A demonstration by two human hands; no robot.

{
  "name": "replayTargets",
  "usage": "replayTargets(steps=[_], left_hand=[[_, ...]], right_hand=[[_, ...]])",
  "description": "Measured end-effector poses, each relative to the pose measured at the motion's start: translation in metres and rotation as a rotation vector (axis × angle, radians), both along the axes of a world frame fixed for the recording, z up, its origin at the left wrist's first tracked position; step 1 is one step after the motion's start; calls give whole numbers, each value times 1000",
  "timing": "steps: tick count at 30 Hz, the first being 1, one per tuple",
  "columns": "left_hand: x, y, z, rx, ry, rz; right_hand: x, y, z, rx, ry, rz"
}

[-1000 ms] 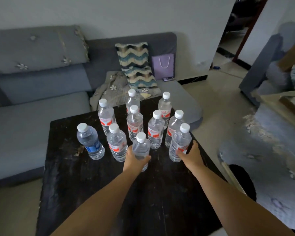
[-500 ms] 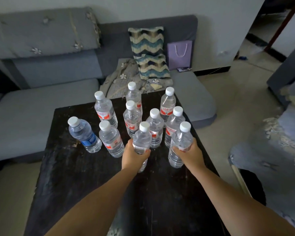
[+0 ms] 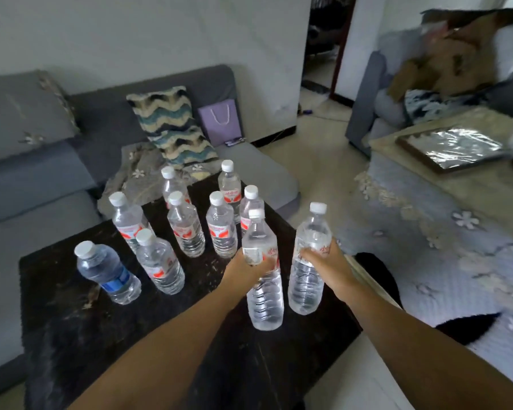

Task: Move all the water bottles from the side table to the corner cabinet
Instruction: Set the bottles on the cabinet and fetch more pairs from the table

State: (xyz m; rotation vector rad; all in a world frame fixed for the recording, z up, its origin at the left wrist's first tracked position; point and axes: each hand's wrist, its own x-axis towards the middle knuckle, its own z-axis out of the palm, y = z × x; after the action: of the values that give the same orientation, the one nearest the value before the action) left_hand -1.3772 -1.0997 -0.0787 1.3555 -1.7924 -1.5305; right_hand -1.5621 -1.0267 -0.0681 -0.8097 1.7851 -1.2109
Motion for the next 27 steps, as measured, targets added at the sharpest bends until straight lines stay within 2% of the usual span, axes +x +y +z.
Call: replayTargets(steps=[5,11,17,23,27], left_hand=[[-10,40,21,69,103,-246],[-51,99,23,47,47,-538],[-107,184,14,47,20,-782],[-150,328,1,32,-35,-1050],[-153,436,0,11,-77,-1189]], right_hand=[[6,74,5,40,13,-151],[-2,177,2,74,119,-370],[-10,305,-10,156,96,-650],[23,478,-13,220,82,-984],[61,584,-9,272,72,-1082]])
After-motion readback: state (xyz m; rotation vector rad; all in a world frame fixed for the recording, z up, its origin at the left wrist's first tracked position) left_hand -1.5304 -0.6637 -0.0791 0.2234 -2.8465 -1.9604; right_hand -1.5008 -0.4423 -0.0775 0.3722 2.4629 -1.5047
